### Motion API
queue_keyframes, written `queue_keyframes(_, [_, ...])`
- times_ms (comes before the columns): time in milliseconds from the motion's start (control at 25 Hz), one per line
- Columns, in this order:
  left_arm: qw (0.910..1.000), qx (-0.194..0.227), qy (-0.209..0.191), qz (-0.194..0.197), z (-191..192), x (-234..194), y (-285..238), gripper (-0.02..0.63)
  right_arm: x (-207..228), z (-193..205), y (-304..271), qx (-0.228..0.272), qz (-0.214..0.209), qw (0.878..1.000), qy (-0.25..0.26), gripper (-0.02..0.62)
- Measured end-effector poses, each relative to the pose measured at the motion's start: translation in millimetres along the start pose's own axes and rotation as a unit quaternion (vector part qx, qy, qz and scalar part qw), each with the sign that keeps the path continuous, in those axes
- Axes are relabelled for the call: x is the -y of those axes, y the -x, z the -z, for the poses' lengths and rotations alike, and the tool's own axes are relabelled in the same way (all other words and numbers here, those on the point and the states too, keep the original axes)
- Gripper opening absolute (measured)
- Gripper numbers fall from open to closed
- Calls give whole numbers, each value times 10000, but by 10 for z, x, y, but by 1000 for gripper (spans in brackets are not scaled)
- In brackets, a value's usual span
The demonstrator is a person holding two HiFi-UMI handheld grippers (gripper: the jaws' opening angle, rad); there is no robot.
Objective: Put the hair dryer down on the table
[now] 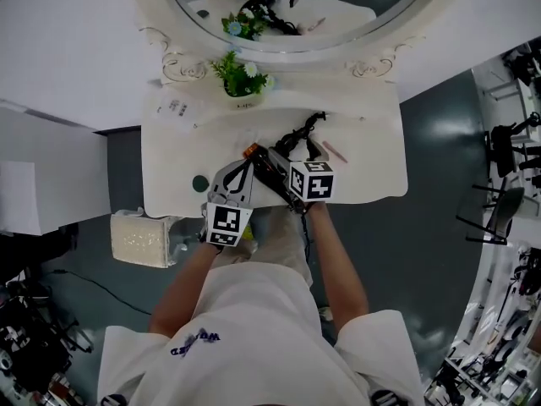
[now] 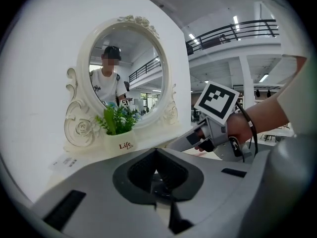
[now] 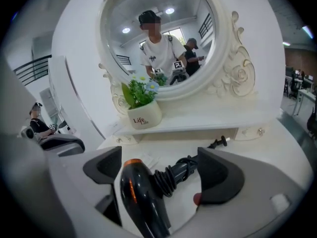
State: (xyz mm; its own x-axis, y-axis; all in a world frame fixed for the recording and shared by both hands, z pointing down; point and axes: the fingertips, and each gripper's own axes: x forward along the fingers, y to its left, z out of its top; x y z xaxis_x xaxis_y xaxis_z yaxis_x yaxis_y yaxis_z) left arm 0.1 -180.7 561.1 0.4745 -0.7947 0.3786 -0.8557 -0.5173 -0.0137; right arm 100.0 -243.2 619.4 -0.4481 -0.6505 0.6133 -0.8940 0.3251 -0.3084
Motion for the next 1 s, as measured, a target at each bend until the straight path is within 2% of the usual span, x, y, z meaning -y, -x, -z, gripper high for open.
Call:
queue_keyframes(200, [9997, 117, -110, -167, -109, -107, 225, 8, -211, -195, 280, 579, -29, 9982, 120, 491])
queue_keyframes(360, [9990, 296, -207, -271, -288, -158, 378, 8, -364, -363, 502, 836, -52, 9961, 279, 490])
queue_keyframes(520, [9955, 698, -419, -488, -532, -199, 625, 8, -627, -545, 802, 1224, -264, 9915, 353, 489])
queue_keyframes(600, [9944, 818, -388, -545, -654, -239, 744, 8, -766, -692, 946, 1465, -381, 9873, 491, 489])
queue_keyframes(760, [9953, 718, -43, -645, -793, -318, 962, 8, -978, -1108, 1146, 1855, -541, 9771, 885, 489])
queue_keyframes(880, [9942, 811, -1, -703, -987, -390, 1204, 8, -1287, -1403, 1320, 2235, -730, 9654, 1127, 489])
queue_keyframes(1000, [9926, 971, 25, -732, -1214, -382, 1436, 8, -1596, -1528, 1586, 2523, -917, 9539, 1339, 489])
